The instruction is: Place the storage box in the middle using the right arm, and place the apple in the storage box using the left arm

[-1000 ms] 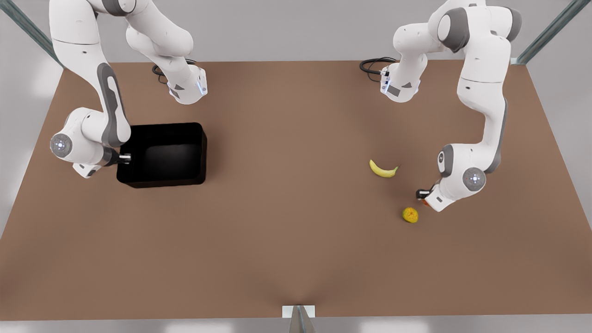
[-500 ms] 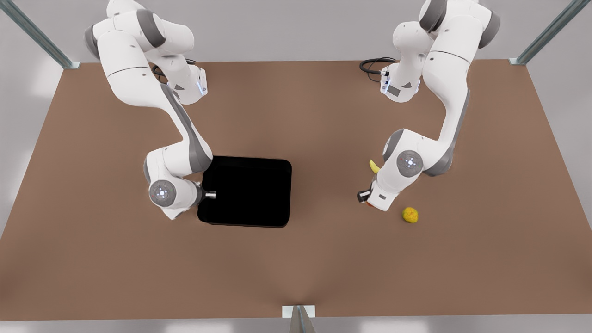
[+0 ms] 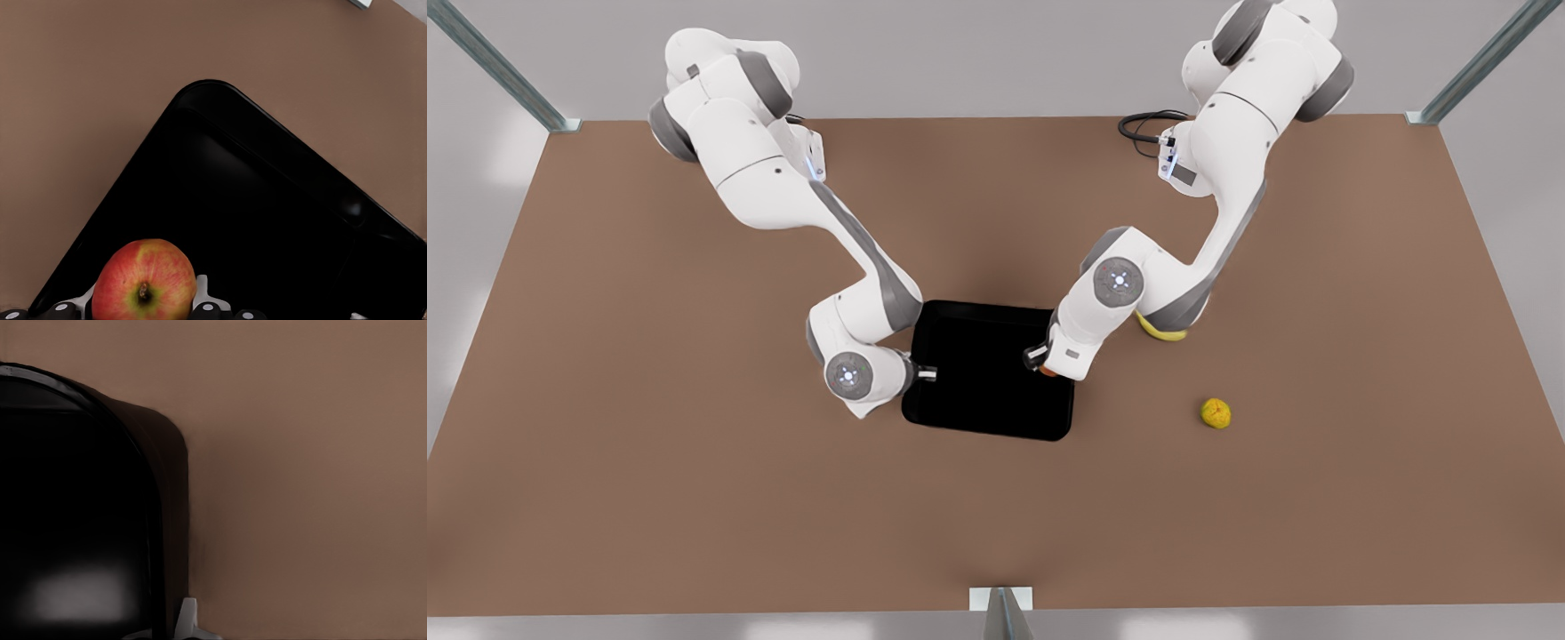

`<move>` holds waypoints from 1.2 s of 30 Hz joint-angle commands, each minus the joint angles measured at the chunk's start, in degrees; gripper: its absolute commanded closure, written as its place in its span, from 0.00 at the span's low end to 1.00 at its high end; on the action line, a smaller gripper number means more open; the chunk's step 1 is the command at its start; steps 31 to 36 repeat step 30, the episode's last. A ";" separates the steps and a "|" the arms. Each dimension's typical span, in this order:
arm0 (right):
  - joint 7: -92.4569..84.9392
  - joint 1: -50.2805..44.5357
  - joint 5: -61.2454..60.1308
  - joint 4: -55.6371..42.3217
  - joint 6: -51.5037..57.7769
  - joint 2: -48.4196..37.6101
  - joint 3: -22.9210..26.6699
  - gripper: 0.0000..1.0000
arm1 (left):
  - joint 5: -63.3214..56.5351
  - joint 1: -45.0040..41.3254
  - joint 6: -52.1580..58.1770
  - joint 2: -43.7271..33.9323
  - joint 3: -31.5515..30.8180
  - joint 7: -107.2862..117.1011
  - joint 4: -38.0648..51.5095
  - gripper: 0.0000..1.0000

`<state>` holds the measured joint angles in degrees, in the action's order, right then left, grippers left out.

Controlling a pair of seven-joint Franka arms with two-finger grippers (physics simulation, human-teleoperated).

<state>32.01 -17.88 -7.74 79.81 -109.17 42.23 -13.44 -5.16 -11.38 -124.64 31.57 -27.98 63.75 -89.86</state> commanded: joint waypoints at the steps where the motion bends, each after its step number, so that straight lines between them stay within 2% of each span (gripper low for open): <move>1: 0.07 -0.13 0.09 0.00 -0.08 0.31 0.00 0.79 | -0.12 -0.22 -0.17 0.25 -0.05 0.23 -0.05 0.33; 4: -0.63 -0.49 0.09 0.00 -1.84 1.45 0.00 0.79 | -0.82 -0.31 -0.26 0.78 -0.84 0.59 -0.05 0.33; 5: -0.45 -0.49 0.09 0.00 -1.84 1.54 0.00 0.61 | -0.82 -0.31 -0.26 0.78 -0.84 0.67 -0.05 0.33; 6: -0.02 -0.49 0.09 0.00 -1.84 1.63 0.00 0.25 | -0.82 -0.22 -0.35 0.95 -0.93 0.67 -0.05 0.33; 7: 0.16 -0.49 0.09 0.00 -1.93 1.54 0.00 0.00 | -0.82 -0.31 -0.35 1.13 -0.93 0.67 -0.05 0.33; 12: 0.86 0.74 0.00 0.09 -1.49 0.57 0.00 0.00 | -0.82 -0.22 -0.35 1.39 -1.20 0.59 -0.05 0.33; 13: 0.16 2.24 0.09 0.09 -0.96 0.14 -0.18 0.00 | -0.91 -0.22 -0.35 1.39 -1.20 0.32 -0.05 0.00; 16: -3.44 8.04 0.09 0.26 7.65 -6.71 -0.27 0.00 | -0.82 -0.22 -0.35 1.48 -1.20 0.32 -0.05 0.00; 18: -5.37 11.99 1.58 0.18 9.59 -9.62 -0.27 0.00 | -0.73 -0.05 0.53 1.13 -0.93 0.23 1.35 0.00; 19: -8.89 14.37 4.13 0.17 10.12 -11.55 -0.18 0.00 | -0.12 3.46 9.04 -2.47 0.56 -3.09 2.58 0.00; 20: -12.05 16.65 6.59 0.18 11.34 -13.93 0.17 0.00 | 0.15 10.14 22.49 -6.42 2.23 -20.30 3.73 0.00; 21: -14.95 18.23 9.14 -3.50 18.71 -13.84 0.35 0.00 | -0.38 13.48 30.49 -8.53 5.39 -36.65 4.34 0.00; 22: -17.85 20.69 10.02 -5.98 21.72 -14.54 0.52 0.00 | -0.73 14.19 38.84 -10.21 12.06 -52.31 6.89 0.00; 23: -22.94 23.85 10.99 -5.80 23.56 -16.65 0.43 0.00 | 0.15 14.10 40.70 -12.92 16.11 -53.55 7.24 0.00; 25: -26.56 28.08 12.22 -4.84 25.76 -21.39 0.35 0.00 | 7.88 13.14 39.82 -25.58 23.59 -53.64 0.66 0.00; 27: -33.23 27.03 11.78 -0.97 27.78 -27.55 1.93 0.00 | 7.53 12.08 39.73 -32.00 23.85 -53.56 -3.57 0.00; 28: -33.85 20.45 10.64 -0.88 28.40 -30.45 9.65 0.00 | 7.44 12.08 39.73 -33.59 23.94 -53.56 -5.06 0.00; 29: -34.47 15.34 8.00 -1.67 29.62 -31.68 15.81 0.00 | 7.44 11.73 39.73 -33.50 24.03 -53.47 -5.24 0.00; 36: -34.20 15.16 7.65 -1.67 29.28 -32.12 16.08 0.00 | 7.44 11.55 39.73 -33.32 24.03 -53.47 -5.15 0.00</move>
